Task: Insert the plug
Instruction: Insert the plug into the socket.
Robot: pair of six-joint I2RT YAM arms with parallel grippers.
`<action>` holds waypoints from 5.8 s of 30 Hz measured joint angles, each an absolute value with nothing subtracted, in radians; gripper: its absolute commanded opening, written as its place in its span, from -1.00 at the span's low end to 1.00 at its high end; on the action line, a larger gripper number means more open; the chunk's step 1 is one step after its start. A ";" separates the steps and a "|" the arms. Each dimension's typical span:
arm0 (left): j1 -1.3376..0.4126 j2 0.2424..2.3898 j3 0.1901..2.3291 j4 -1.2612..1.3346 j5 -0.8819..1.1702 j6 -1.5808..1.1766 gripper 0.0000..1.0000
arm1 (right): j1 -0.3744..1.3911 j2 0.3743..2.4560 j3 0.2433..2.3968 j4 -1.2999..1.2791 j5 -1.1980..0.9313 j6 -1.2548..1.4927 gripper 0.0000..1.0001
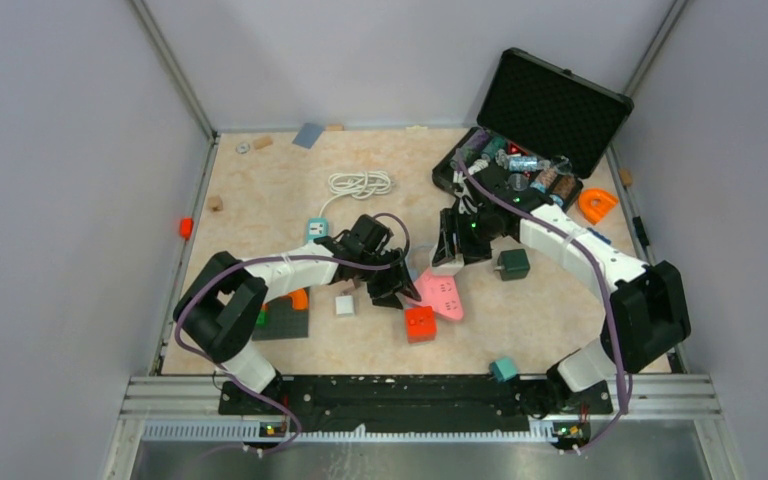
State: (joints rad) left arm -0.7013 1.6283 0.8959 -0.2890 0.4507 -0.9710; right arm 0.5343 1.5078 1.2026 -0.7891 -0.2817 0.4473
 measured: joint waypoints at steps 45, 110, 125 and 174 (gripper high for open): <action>-0.701 1.641 0.902 -0.279 0.475 -0.971 -0.04 | 0.537 1.462 1.164 -0.787 -0.244 0.371 -1.00; -0.701 1.662 0.915 -0.274 0.519 -0.993 -0.21 | 0.351 1.457 1.044 -0.691 -0.537 0.366 -1.00; -0.704 1.689 0.937 -0.274 0.546 -0.992 -0.22 | 0.351 1.458 1.060 -0.756 -0.510 0.278 -1.00; -0.704 1.720 0.988 -0.346 0.571 -0.970 -0.42 | 0.471 1.588 1.260 -0.996 -0.330 0.229 -1.00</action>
